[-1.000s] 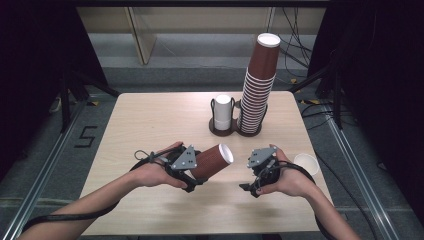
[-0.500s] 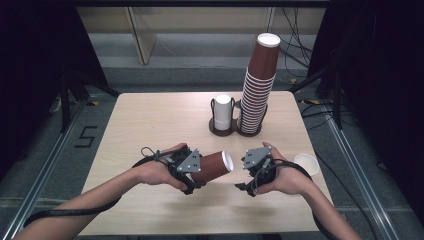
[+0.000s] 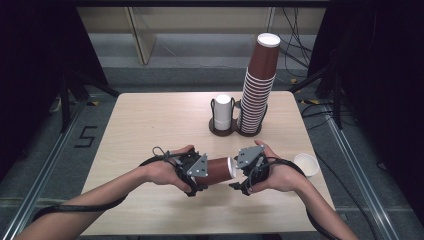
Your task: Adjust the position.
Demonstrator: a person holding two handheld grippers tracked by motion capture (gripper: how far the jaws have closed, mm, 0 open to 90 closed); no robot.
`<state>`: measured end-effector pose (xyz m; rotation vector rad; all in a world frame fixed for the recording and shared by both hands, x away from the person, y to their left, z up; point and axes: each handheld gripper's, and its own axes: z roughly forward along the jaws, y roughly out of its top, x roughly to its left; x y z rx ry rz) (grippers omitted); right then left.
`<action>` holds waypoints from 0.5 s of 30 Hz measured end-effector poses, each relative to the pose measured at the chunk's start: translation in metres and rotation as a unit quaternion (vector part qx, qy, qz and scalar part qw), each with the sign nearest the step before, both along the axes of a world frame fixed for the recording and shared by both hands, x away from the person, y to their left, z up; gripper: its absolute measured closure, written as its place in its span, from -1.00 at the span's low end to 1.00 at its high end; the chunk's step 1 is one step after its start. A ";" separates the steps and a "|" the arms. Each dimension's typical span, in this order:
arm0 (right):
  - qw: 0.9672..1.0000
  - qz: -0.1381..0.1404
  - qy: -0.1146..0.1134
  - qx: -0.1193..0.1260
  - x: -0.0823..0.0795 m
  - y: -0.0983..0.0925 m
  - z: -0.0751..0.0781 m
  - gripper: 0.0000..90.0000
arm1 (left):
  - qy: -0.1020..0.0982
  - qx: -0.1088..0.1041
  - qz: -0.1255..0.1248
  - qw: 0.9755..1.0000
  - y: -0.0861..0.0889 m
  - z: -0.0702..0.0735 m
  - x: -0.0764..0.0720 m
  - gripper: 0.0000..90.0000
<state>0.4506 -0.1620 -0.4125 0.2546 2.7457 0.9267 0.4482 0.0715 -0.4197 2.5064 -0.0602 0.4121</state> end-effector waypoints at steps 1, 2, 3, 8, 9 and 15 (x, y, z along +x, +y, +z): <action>1.000 0.010 -0.010 -0.002 0.002 0.001 0.001 -0.68 | 0.002 0.007 -0.006 1.000 -0.003 0.000 -0.001 -0.65; 1.000 0.010 -0.010 -0.002 0.002 0.001 0.001 -0.68 | 0.002 0.007 -0.006 1.000 -0.003 0.000 -0.001 -0.65; 1.000 0.001 -0.003 -0.003 0.001 0.002 0.002 -0.67 | 0.003 0.011 -0.009 1.000 -0.005 0.000 -0.001 -0.65; 1.000 0.022 -0.006 0.005 0.003 0.010 0.006 -0.67 | 0.002 0.018 -0.017 1.000 -0.008 0.000 0.000 -0.64; 1.000 0.030 -0.006 0.001 0.003 0.012 0.006 -0.67 | 0.001 0.020 -0.019 1.000 -0.009 0.000 0.000 -0.64; 0.999 0.037 -0.001 0.001 0.003 0.019 0.007 -0.67 | -0.002 0.027 -0.027 0.999 -0.011 0.001 0.000 -0.64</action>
